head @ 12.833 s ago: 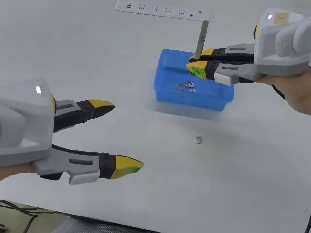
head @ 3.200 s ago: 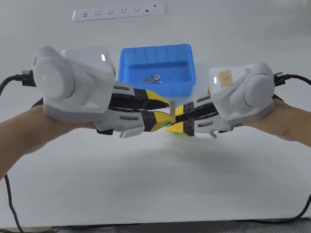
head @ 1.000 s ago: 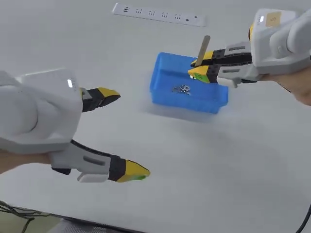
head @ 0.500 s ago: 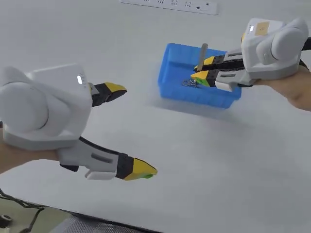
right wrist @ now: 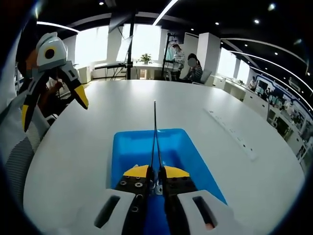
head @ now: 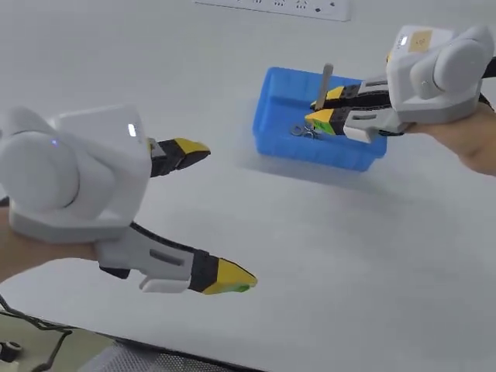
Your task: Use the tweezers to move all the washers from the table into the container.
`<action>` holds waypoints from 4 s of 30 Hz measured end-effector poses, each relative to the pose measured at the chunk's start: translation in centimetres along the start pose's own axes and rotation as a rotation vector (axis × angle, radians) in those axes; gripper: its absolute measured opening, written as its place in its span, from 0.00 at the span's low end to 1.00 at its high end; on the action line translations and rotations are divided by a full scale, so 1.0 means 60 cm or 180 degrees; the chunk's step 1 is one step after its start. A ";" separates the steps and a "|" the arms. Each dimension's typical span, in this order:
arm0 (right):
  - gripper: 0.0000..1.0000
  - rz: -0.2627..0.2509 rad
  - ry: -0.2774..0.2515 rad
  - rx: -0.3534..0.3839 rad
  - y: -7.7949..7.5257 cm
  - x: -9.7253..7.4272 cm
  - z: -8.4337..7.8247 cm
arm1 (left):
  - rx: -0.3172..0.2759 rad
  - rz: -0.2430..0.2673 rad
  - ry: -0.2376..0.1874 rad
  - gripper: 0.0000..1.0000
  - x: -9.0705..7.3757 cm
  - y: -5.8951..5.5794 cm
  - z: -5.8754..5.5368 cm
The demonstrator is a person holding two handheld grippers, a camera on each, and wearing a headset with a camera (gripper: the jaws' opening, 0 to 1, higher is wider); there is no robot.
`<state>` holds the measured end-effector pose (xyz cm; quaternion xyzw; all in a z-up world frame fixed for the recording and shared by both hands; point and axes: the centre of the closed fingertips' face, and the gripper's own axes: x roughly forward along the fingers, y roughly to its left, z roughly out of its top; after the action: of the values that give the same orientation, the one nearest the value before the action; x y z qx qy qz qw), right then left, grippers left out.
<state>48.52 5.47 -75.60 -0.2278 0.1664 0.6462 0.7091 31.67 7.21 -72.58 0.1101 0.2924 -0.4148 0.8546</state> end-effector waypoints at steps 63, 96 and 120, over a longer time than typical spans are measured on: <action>0.08 0.0079 -0.0105 -0.0344 0.034 -0.056 0.061 | 0.1047 -0.0252 -0.0416 0.08 0.095 0.117 0.235; 0.07 0.0608 0.0514 -0.0854 0.137 -0.108 0.027 | 0.1531 -0.0650 -0.0222 0.06 0.066 0.022 0.167; 0.07 0.0874 0.1125 -0.0731 0.170 -0.042 -0.074 | 0.1394 -0.0758 0.0416 0.07 0.152 0.039 0.015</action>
<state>38.37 1.56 -79.11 -0.3916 0.2427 0.7013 0.5440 38.25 2.41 -77.37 0.2839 0.2611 -0.5579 0.7348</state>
